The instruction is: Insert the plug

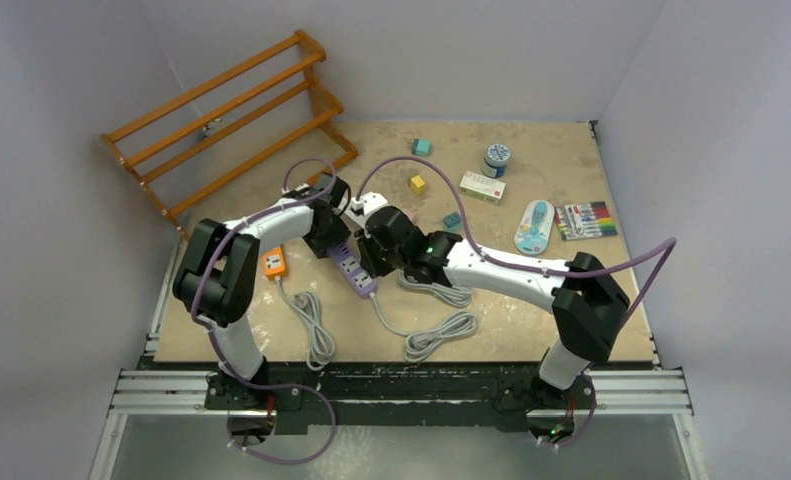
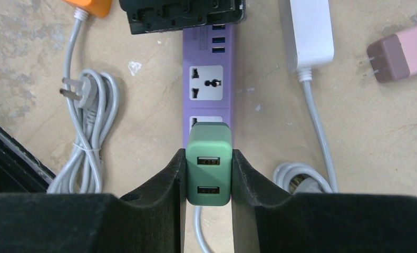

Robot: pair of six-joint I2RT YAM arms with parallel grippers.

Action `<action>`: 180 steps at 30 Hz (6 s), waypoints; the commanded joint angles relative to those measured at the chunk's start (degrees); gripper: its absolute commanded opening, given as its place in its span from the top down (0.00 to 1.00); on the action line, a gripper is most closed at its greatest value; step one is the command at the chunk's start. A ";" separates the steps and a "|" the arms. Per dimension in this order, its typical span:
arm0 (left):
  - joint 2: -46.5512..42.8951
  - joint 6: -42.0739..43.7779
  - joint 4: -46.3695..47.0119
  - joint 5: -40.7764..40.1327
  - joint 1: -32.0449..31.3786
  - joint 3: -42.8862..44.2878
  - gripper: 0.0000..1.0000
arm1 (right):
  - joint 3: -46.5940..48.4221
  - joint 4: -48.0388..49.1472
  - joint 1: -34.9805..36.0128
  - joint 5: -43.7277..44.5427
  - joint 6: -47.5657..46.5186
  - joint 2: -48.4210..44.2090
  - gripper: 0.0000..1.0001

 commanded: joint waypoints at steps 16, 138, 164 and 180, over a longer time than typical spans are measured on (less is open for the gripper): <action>-3.13 -9.62 -9.60 -6.28 -10.15 2.63 0.25 | -8.69 3.97 0.34 1.18 -2.58 -9.20 1.00; -3.91 -7.32 -8.80 4.26 -3.36 0.95 0.35 | -5.36 8.76 3.02 0.87 -1.68 2.31 1.00; -5.10 -5.76 -9.94 2.68 -1.01 0.07 0.35 | -5.37 7.58 2.96 1.95 -2.59 3.39 1.00; -4.19 -5.41 -10.01 2.37 -0.91 0.76 0.35 | -7.10 8.14 2.93 2.68 -2.10 -0.20 1.00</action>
